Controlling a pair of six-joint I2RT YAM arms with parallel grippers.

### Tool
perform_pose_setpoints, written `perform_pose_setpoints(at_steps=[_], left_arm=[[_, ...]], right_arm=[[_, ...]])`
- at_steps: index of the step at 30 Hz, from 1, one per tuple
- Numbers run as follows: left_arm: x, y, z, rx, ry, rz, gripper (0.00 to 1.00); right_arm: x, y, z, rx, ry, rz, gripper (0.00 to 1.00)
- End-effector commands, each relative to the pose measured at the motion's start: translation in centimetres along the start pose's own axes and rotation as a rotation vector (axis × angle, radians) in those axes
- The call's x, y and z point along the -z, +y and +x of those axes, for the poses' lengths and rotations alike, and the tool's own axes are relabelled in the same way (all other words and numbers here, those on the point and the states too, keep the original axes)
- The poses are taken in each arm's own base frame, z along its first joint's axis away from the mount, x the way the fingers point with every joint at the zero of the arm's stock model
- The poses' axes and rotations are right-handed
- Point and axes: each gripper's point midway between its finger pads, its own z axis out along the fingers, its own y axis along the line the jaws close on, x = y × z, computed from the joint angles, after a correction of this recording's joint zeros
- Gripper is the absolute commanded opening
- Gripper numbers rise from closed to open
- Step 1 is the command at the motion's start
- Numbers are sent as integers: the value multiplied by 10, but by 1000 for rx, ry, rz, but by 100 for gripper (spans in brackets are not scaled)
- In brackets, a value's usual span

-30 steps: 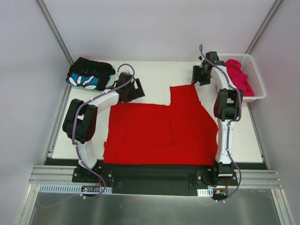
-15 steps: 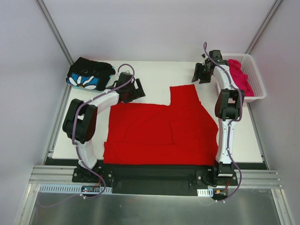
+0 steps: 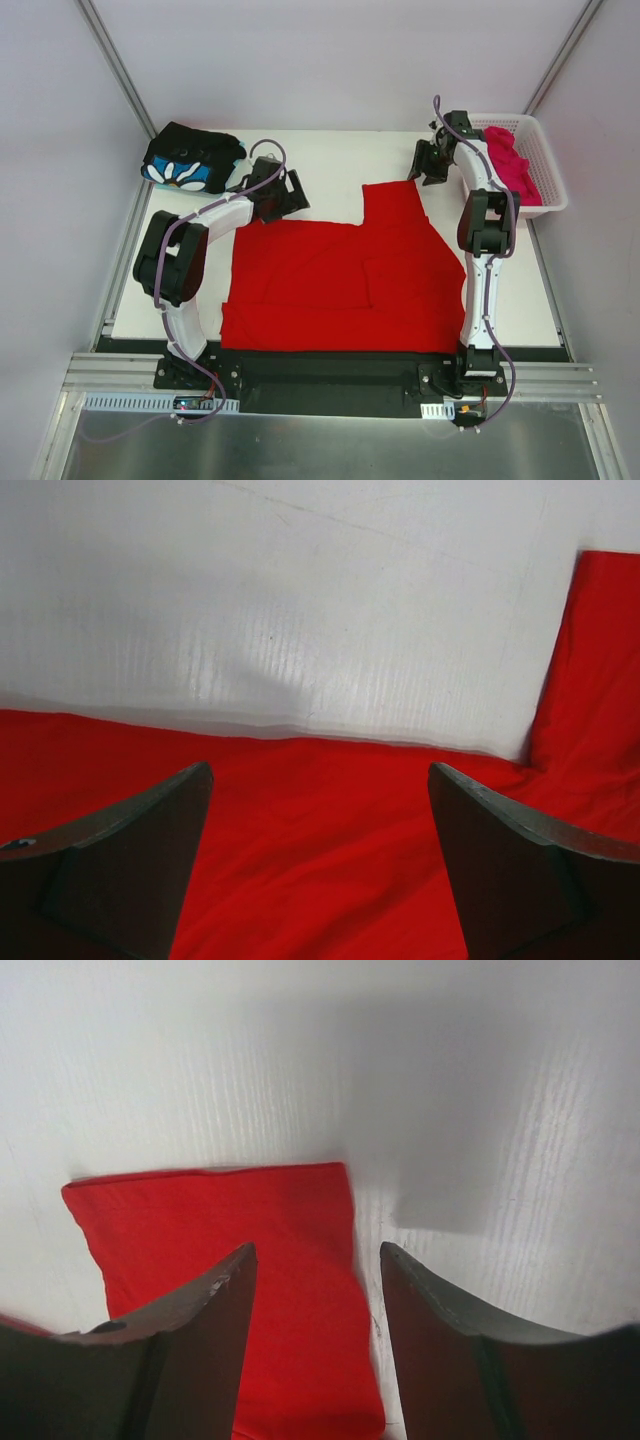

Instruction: Fold and stack the t-shirts

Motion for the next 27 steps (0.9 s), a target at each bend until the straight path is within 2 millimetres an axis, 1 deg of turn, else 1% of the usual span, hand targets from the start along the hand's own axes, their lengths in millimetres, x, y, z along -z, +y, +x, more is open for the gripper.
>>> perform_pose_setpoints(at_steps=[1, 7, 10, 11, 12, 17, 20, 21, 23, 24, 25, 26, 27], left_arm=[[18, -12, -12, 26, -36, 52, 89], [22, -12, -11, 39, -40, 56, 89], [24, -13, -11, 39, -44, 62, 89], [25, -13, -12, 39, -46, 61, 89], [26, -14, -12, 37, -45, 65, 89], [29, -14, -12, 38, -48, 69, 89], [30, -14, -13, 39, -52, 69, 89], [31, -15, -12, 37, -50, 71, 89], [32, -15, -14, 37, -54, 73, 89], [32, -14, -12, 36, -51, 70, 89], [31, -13, -12, 36, -50, 69, 89], [31, -14, -12, 35, -49, 70, 89], [31, -14, -12, 35, -49, 70, 89]], right_arm=[[-8, 3, 16, -61, 74, -32, 56], [-9, -1, 23, -94, 97, -46, 56], [-12, 3, 23, -106, 100, -72, 54], [-12, 4, 24, -111, 104, -80, 53], [-13, 5, 22, -109, 98, -83, 49], [-13, 10, 23, -123, 105, -105, 45], [-13, 10, 21, -124, 99, -110, 40], [-13, 10, 22, -125, 100, -111, 35], [-15, 12, 21, -126, 99, -120, 28], [-15, 12, 21, -128, 99, -120, 20], [-15, 13, 21, -126, 98, -121, 15], [-14, 13, 19, -124, 93, -120, 7], [-14, 14, 19, -119, 94, -118, 5]])
